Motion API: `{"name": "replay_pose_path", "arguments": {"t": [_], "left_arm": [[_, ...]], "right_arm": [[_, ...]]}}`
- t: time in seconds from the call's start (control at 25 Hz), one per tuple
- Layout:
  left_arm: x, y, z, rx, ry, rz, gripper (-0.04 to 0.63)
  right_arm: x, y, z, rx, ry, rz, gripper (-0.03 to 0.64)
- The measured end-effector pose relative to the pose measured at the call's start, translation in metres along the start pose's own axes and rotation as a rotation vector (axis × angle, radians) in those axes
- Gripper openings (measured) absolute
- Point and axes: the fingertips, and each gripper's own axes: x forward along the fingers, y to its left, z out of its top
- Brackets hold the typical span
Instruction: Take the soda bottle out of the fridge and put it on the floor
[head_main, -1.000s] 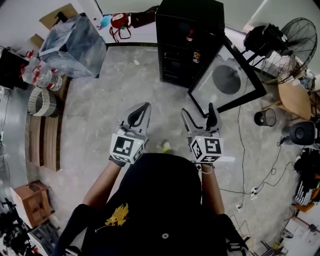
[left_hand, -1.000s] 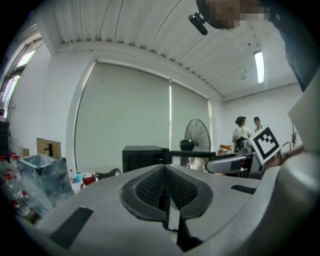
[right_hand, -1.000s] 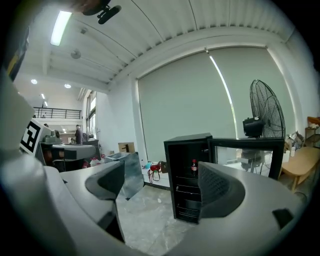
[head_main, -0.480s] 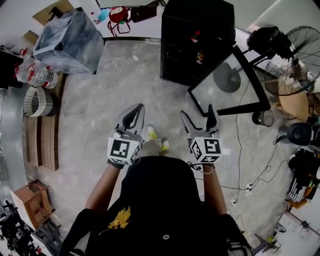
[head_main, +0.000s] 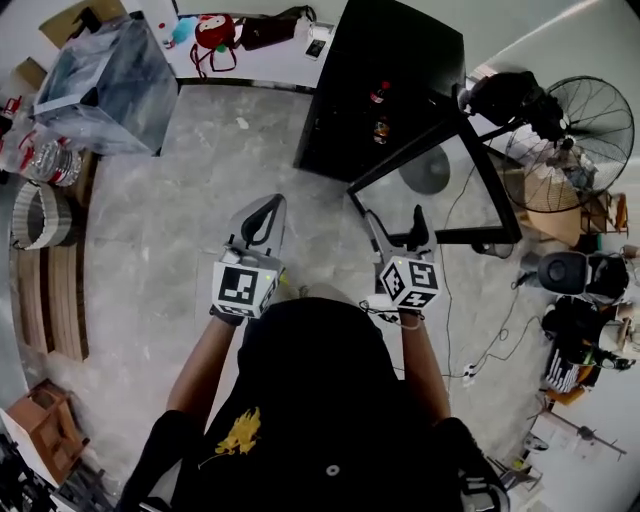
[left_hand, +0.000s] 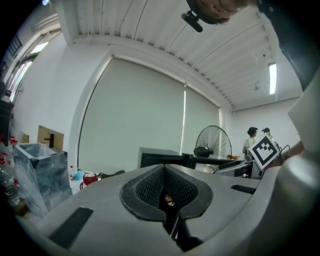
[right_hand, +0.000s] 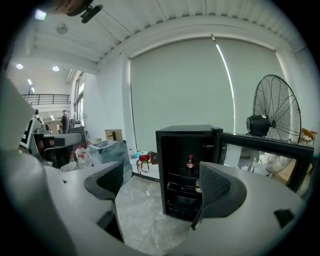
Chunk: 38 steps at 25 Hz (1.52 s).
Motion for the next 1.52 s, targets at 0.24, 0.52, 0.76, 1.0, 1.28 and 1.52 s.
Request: {"name": "replay_pose_path", "arguments": {"t": [0.24, 0.52, 0.76, 1.0, 1.28, 1.52], "left_arm": [[-0.003, 0.021, -0.022, -0.035, 0.011, -0.021, 0.018], [0.001, 0.038, -0.037, -0.028, 0.009, -0.007, 0.018], [0.032, 0.043, -0.042, -0.019, -0.014, 0.016, 0.018], [0.07, 0.036, -0.041, -0.006, -0.036, 0.061, 0.018], [0.113, 0.04, -0.078, 0.0, -0.008, 0.077, 0.018], [0.137, 0.039, -0.102, 0.034, 0.028, 0.099, 0.018]], "right_arm": [[0.034, -0.004, -0.006, -0.069, 0.041, -0.033, 0.439], [0.079, -0.015, -0.015, -0.057, 0.042, -0.058, 0.425], [0.132, -0.032, -0.015, -0.099, 0.038, -0.036, 0.413], [0.204, -0.078, -0.011, -0.058, 0.053, -0.013, 0.393], [0.289, -0.127, -0.019, -0.117, 0.091, -0.034, 0.381], [0.343, -0.167, -0.041, -0.151, 0.128, -0.053, 0.37]]}}
